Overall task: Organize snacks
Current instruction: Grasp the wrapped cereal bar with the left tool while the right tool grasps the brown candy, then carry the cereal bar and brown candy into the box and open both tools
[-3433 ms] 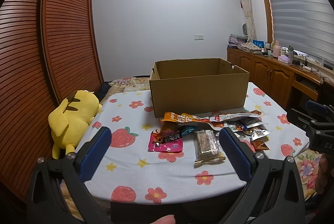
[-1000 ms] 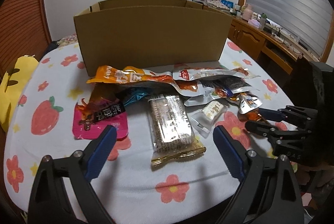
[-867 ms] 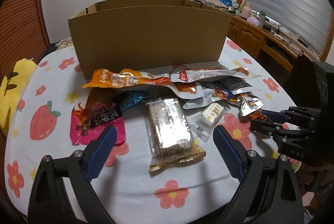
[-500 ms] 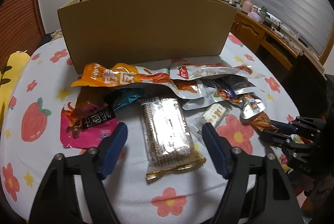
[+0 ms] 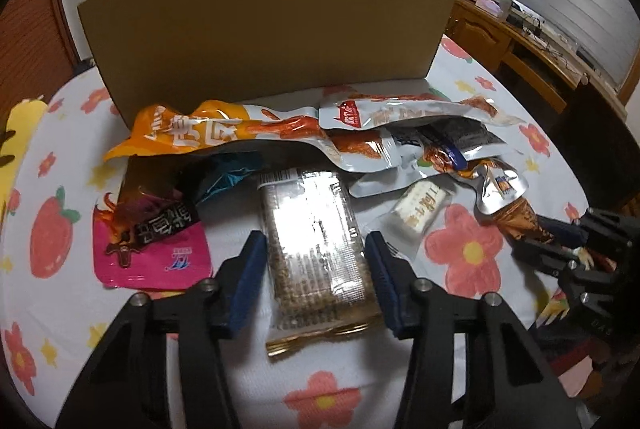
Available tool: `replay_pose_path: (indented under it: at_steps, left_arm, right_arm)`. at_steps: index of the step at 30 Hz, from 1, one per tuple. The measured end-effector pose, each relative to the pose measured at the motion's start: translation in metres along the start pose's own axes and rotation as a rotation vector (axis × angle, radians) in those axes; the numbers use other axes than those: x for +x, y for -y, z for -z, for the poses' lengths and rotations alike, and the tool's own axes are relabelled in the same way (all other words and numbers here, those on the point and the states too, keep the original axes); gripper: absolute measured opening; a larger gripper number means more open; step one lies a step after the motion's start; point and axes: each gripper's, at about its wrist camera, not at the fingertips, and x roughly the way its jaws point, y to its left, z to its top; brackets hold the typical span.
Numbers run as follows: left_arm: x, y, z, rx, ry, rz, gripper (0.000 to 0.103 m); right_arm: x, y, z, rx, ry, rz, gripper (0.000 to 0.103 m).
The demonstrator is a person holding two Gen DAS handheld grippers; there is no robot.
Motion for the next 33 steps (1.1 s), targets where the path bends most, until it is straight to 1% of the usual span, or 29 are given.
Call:
replay_pose_path:
  at_steps: [3,9,11,17,24,29,33]
  left_arm:
    - [-0.006,0.0,0.007,0.009,0.017,0.0,0.044]
    - [-0.022,-0.008,0.019,-0.027,0.051,0.027,0.042]
    - [-0.032,-0.01,0.023,-0.042,0.081,0.053,0.042]
    - [-0.062,-0.012,0.026,-0.053,0.142,0.07,0.042]
    - [-0.095,-0.014,0.012,-0.049,0.224,0.065,0.042]
    - [-0.113,-0.02,-0.006,-0.034,0.275,0.046,0.042]
    - [-0.121,-0.029,-0.018,-0.038,0.3,0.026,0.042]
  right_arm:
    - [-0.001,0.0,0.001,-0.002,0.003,-0.002,0.021]
    - [-0.003,-0.002,0.002,-0.009,0.006,-0.005,0.021]
    - [-0.003,-0.002,0.002,-0.01,0.006,-0.009,0.021]
    - [-0.013,-0.006,0.004,-0.015,0.02,-0.018,0.02]
    - [-0.036,-0.009,-0.003,-0.035,0.071,-0.01,0.02]
    - [-0.054,-0.011,-0.021,-0.066,0.126,-0.007,0.02]
    - [-0.066,-0.012,-0.038,-0.087,0.171,0.0,0.02]
